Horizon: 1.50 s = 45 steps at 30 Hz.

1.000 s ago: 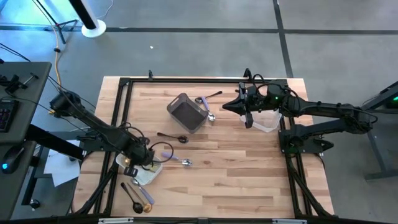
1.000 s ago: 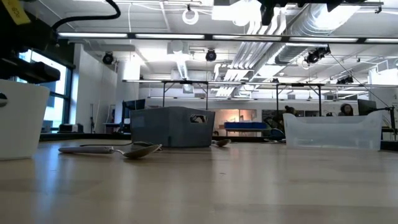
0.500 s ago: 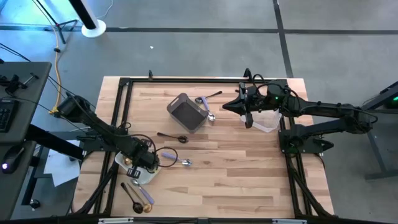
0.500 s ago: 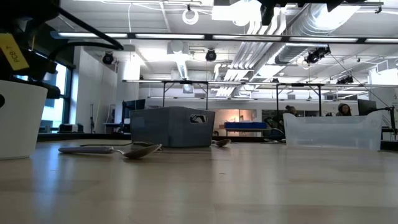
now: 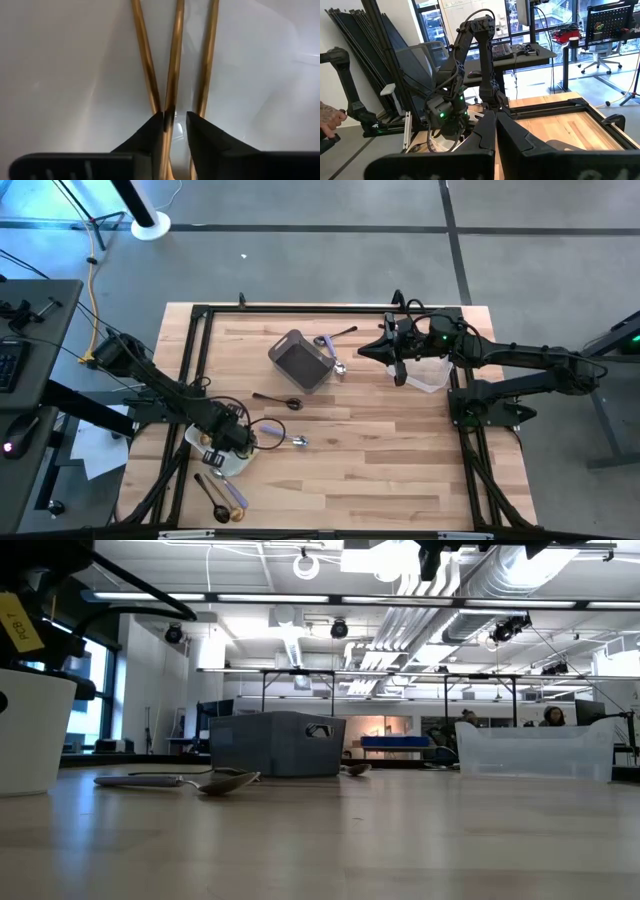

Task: Sort silverware by color (type)
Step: Put the top gold spoon into the white bin, then put the top right purple spoon into the black bin

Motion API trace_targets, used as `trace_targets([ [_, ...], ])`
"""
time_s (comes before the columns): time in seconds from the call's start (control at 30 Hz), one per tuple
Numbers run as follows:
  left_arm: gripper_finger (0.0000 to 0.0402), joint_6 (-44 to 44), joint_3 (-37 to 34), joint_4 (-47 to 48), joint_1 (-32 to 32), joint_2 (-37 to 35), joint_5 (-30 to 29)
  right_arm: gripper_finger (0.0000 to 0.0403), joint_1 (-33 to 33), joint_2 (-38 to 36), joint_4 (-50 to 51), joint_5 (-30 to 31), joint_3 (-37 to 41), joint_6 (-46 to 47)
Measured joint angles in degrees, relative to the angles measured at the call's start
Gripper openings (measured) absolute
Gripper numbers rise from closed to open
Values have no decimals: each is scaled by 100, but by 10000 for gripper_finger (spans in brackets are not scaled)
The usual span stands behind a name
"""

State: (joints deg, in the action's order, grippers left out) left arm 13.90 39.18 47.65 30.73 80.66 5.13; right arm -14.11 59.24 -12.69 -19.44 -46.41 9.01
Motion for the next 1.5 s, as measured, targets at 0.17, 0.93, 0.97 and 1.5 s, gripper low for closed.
trace_targets([
  [0.17, 115, 80, 4, 7, -1, 0, 97, 0, 0, 0, 2, 0, 0, -1],
  [0.93, 140, -261, 1568, 2068, -651, -1346, -196, 0, 0, 0, 176, -1, 0, -46],
  [0.97, 140, -259, 1726, 2105, -726, -1517, -342, 0, 0, 0, 175, 0, 0, -51],
  [1.5, 138, -1337, 3092, -1738, -3132, -2612, -1584, 0, 0, 0, 125, -2, -2, -9],
])
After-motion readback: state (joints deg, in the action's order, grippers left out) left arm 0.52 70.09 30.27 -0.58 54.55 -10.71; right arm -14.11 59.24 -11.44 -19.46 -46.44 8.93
